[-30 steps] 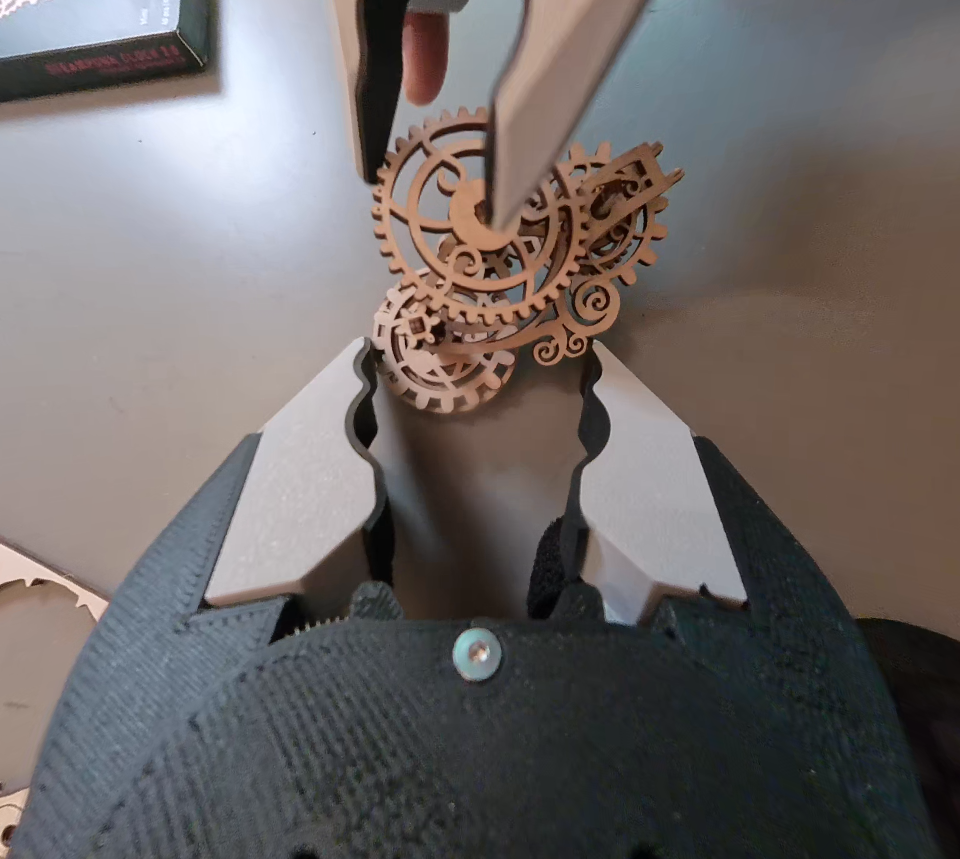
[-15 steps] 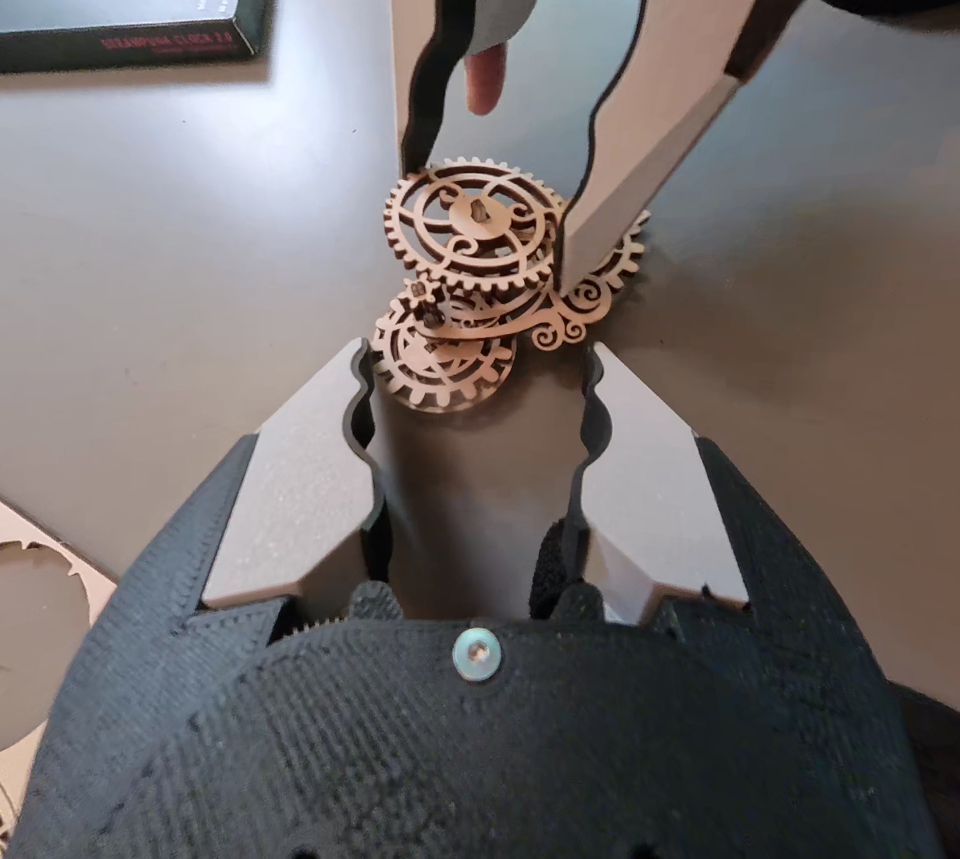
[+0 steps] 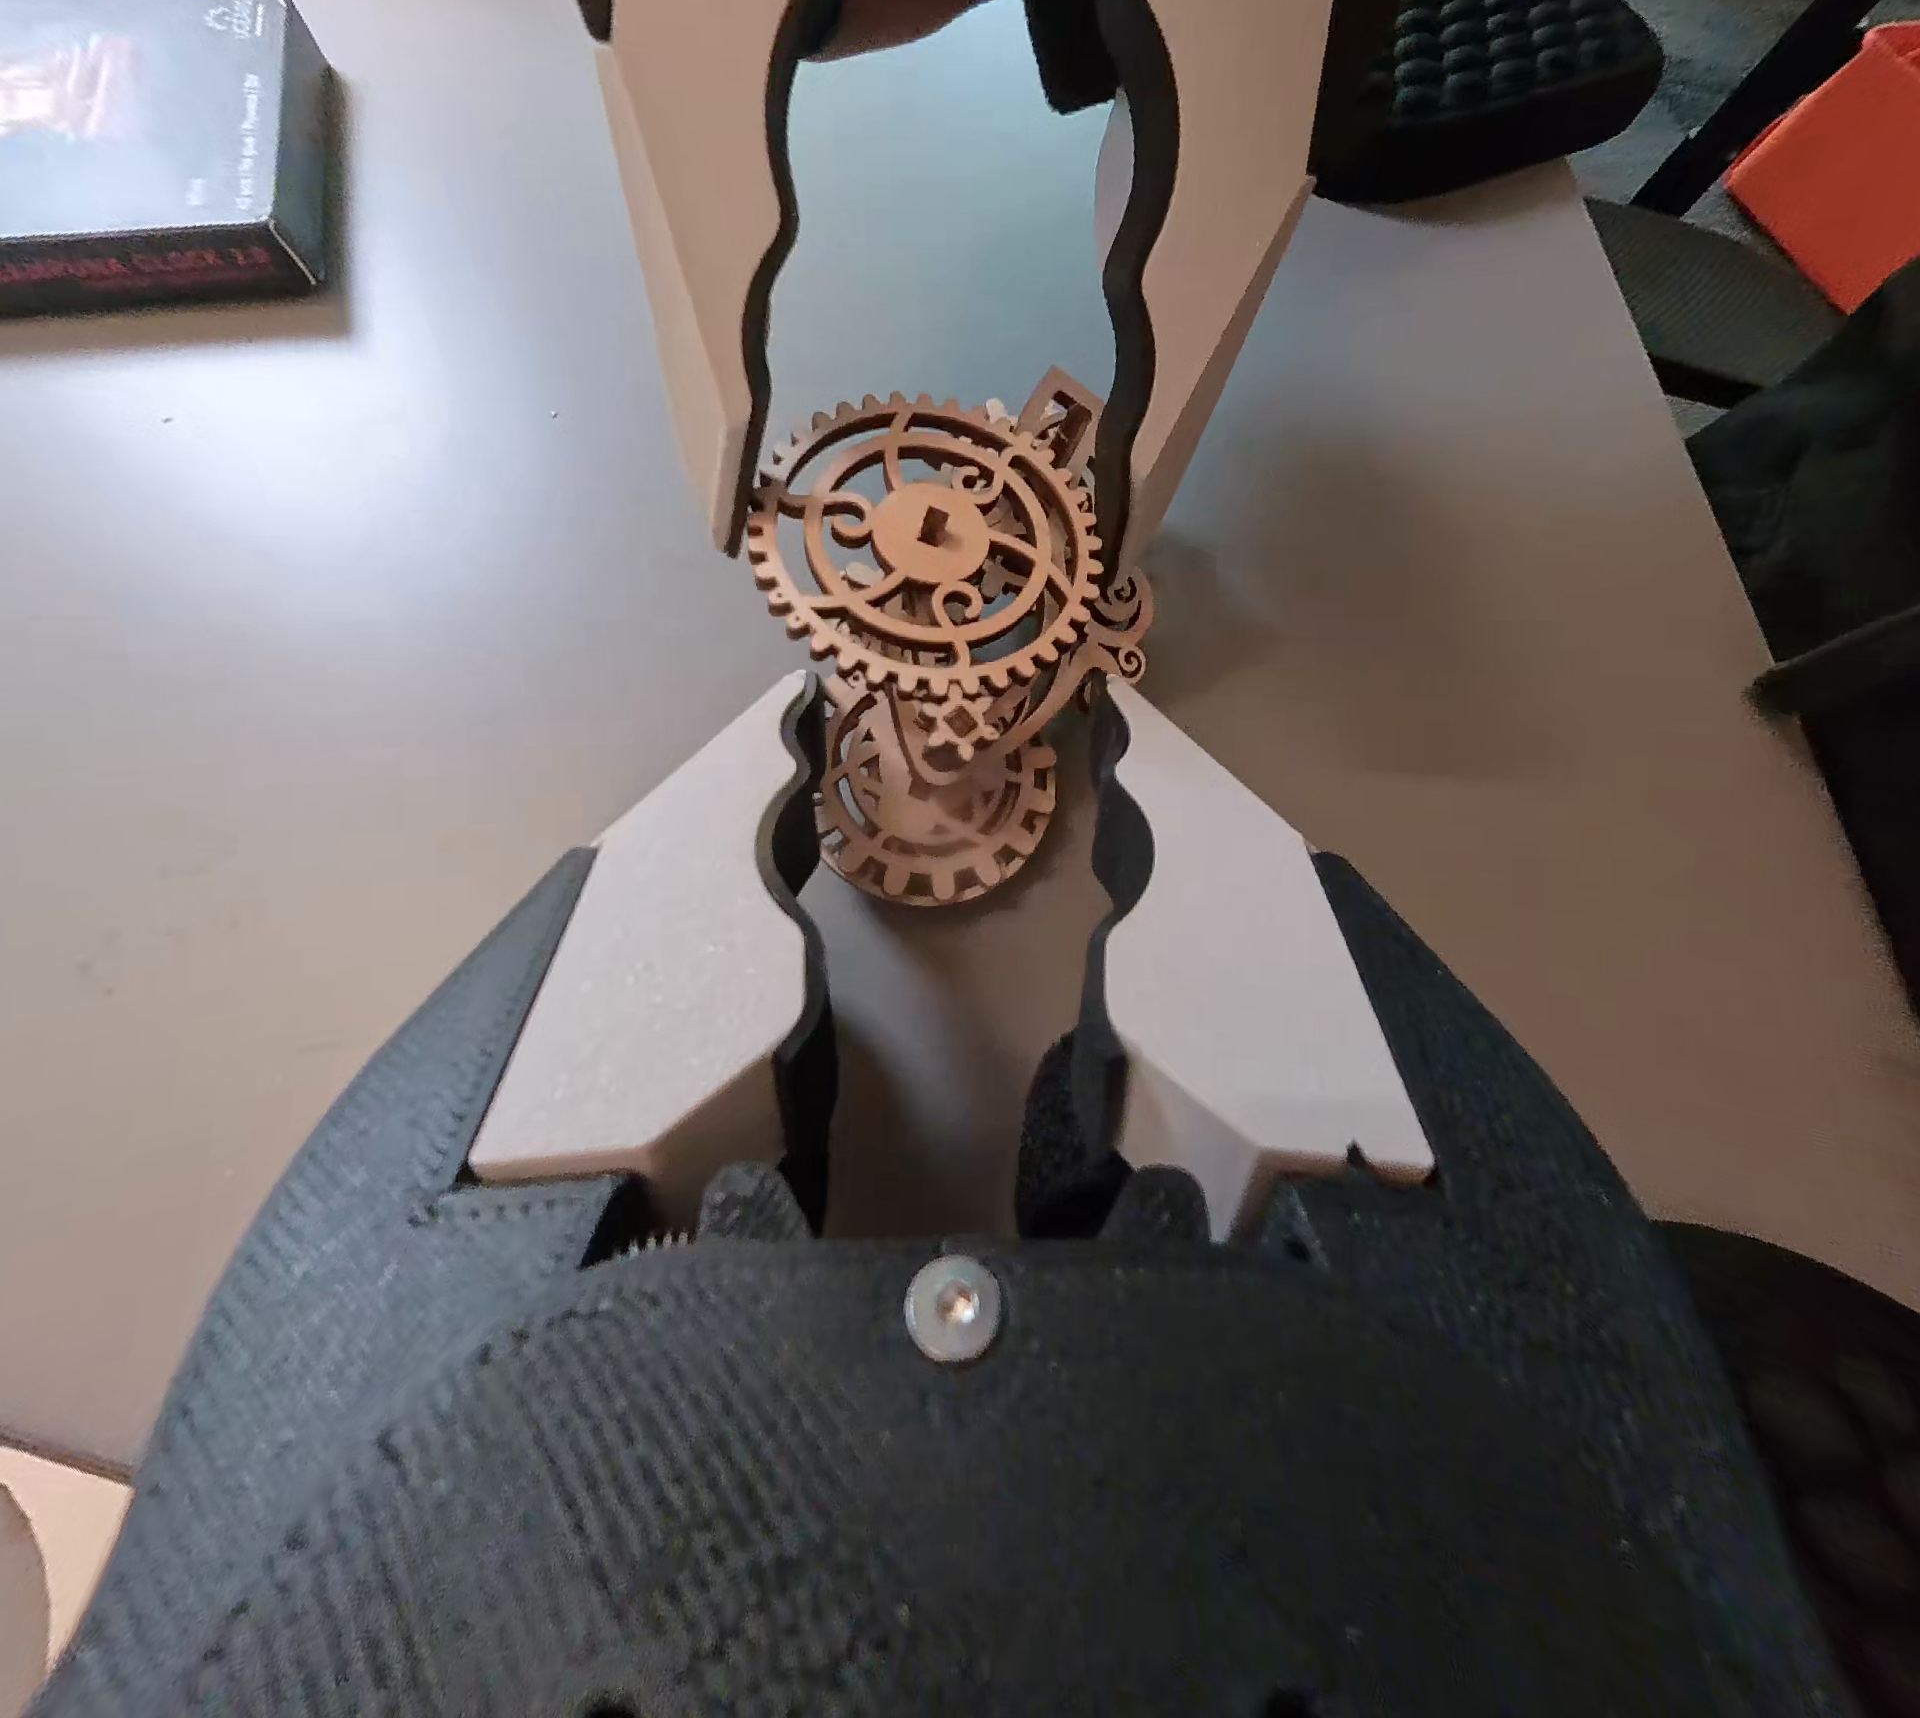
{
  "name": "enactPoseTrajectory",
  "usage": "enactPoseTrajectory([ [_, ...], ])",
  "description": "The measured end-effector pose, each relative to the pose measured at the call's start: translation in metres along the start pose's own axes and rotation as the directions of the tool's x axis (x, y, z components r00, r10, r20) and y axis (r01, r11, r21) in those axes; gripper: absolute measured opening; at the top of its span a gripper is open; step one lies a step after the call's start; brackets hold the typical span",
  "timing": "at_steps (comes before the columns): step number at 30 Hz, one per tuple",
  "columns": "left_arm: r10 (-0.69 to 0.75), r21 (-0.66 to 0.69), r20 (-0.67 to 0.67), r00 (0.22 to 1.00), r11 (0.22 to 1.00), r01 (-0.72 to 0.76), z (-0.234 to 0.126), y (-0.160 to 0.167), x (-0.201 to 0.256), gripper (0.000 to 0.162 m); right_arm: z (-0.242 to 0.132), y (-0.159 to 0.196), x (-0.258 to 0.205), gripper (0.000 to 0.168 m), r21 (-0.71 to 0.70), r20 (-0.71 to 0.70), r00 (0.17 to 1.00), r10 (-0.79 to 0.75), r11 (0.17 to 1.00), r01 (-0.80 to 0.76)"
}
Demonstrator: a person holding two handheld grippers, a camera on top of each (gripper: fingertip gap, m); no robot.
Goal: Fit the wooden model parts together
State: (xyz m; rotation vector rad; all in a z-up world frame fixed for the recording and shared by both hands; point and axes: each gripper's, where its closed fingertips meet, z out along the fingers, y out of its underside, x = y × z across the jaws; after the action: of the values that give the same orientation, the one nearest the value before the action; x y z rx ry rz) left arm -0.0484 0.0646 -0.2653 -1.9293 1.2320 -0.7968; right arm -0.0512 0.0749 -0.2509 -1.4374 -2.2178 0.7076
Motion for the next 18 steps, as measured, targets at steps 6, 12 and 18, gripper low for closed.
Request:
enactPoseTrajectory([
  [6,-0.018,-0.061,0.011,1.000,0.998,0.019,0.002,0.004,0.000,0.048,-0.011,-0.008,0.001,0.062,0.051,0.035,0.999,0.015,0.999,-0.016],
  [12,-0.042,-0.046,-0.002,0.999,0.998,0.042,0.003,0.002,0.000,0.048,-0.046,-0.021,0.019,0.062,0.095,-0.055,0.996,0.068,0.994,-0.063],
  [18,-0.013,-0.013,0.023,1.000,1.000,0.013,-0.005,-0.002,-0.002,0.062,-0.055,0.061,0.050,0.062,-0.002,-0.244,0.927,0.285,0.956,-0.294],
])
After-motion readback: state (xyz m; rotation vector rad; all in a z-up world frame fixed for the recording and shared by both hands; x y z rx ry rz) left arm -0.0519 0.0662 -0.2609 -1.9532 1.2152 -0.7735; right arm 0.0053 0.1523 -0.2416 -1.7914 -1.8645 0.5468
